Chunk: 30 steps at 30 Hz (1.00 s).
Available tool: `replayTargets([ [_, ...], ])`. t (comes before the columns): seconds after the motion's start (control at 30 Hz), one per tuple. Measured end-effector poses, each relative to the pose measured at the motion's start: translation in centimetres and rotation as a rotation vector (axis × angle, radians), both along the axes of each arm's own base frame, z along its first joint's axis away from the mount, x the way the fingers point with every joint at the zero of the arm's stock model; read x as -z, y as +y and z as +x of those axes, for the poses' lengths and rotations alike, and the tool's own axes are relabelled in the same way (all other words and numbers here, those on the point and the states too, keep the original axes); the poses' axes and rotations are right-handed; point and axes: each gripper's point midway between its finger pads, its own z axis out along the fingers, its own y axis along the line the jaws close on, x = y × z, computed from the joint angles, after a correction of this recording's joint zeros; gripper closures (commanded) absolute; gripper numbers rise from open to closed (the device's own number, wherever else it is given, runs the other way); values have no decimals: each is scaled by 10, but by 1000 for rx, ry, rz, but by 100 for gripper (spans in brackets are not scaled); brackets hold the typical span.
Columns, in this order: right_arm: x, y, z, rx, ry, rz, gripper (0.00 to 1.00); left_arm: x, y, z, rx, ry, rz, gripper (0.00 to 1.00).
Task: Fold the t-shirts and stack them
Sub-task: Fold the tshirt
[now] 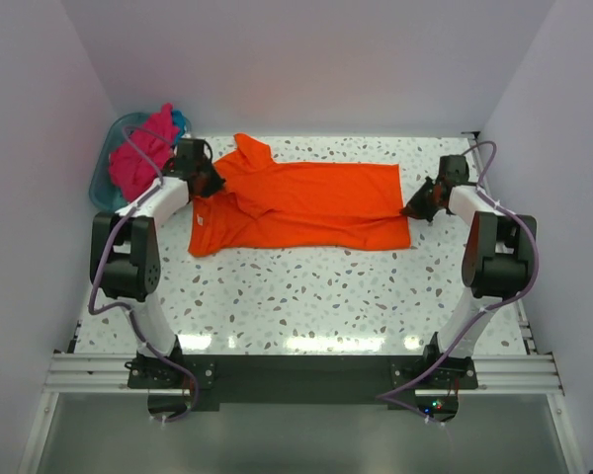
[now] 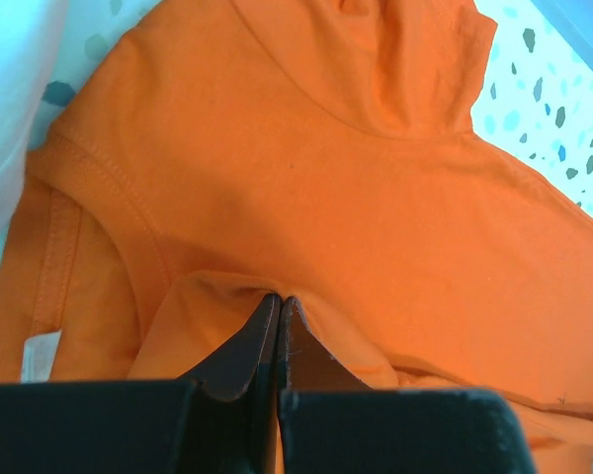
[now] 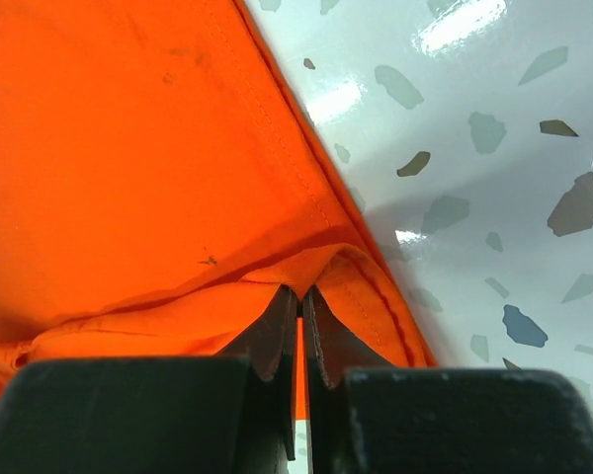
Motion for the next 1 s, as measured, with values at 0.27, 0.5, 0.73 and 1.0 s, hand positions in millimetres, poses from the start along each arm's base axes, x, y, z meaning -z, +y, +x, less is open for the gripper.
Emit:
replayTargets([
  [0.27, 0, 0, 0, -10, -2, -1, 100, -11, 20, -16, -35, -14, -23, 100],
  [0.5, 4, 1, 1, -12, 6, 0, 74, -15, 27, -13, -43, -30, -36, 100],
  [0.73, 2, -2, 17, -26, -12, -10, 20, -8, 22, -4, -23, -23, -48, 40],
  [1.0, -24, -12, -17, 3, -49, -94, 25, -31, 39, -47, -115, -21, 36, 43],
])
